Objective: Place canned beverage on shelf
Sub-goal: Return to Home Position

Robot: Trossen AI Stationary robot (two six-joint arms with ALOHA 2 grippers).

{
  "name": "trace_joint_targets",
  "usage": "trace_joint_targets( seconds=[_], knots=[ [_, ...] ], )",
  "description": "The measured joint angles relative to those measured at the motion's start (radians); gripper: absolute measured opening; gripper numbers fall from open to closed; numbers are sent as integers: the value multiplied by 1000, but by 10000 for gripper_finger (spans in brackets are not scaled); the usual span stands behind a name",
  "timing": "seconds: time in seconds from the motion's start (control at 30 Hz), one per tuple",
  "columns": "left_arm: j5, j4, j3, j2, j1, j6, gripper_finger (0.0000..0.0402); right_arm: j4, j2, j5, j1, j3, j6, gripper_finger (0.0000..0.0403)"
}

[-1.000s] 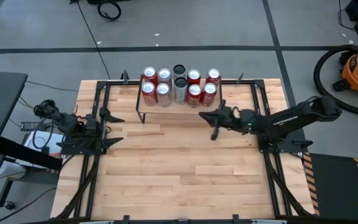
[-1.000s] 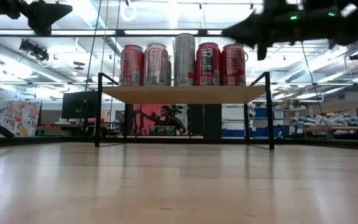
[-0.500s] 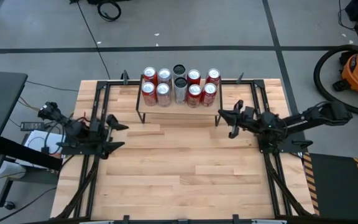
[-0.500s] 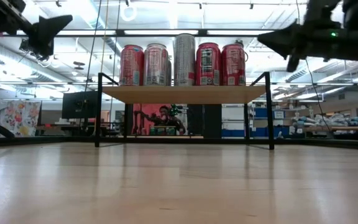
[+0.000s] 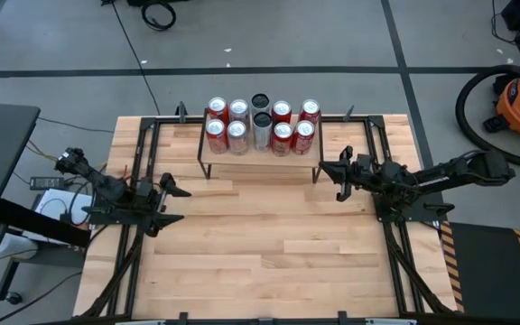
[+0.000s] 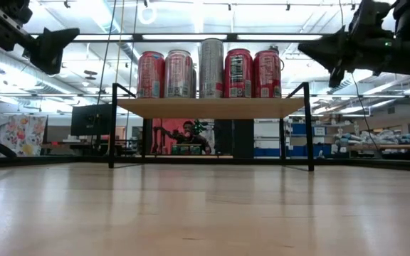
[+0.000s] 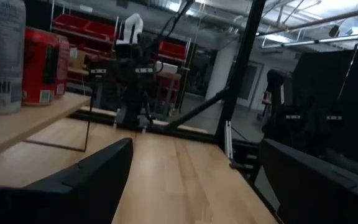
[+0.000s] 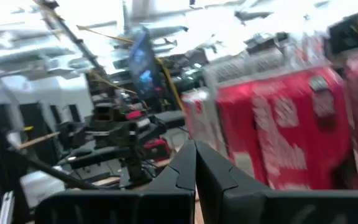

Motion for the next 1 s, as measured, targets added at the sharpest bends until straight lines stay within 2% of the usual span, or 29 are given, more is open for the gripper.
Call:
trace_joint_targets(
  seconds=[0.07,0.13,0.2,0.37,0.47,0.73,0.87,1.0],
  knots=[
    [0,-15,0,0,0,-5,362,-5,13,41,0,0,51,8],
    [0,-16,0,0,0,-3,362,-7,-3,17,-1,1,73,8],
    [0,-15,0,0,0,3,362,1,-47,-11,1,4,44,9],
    [0,-12,0,0,0,9,362,-65,-222,1,-10,0,-65,8],
    [0,-12,0,0,0,9,362,-212,-373,-1,-20,0,-75,8],
    [0,-12,0,0,0,21,362,-769,-768,78,-22,0,36,8],
    [-11,-14,0,0,0,52,362,-881,-869,100,-21,0,42,10],
    [-11,-83,0,0,0,47,362,-989,-908,79,-21,0,43,14]
  ],
)
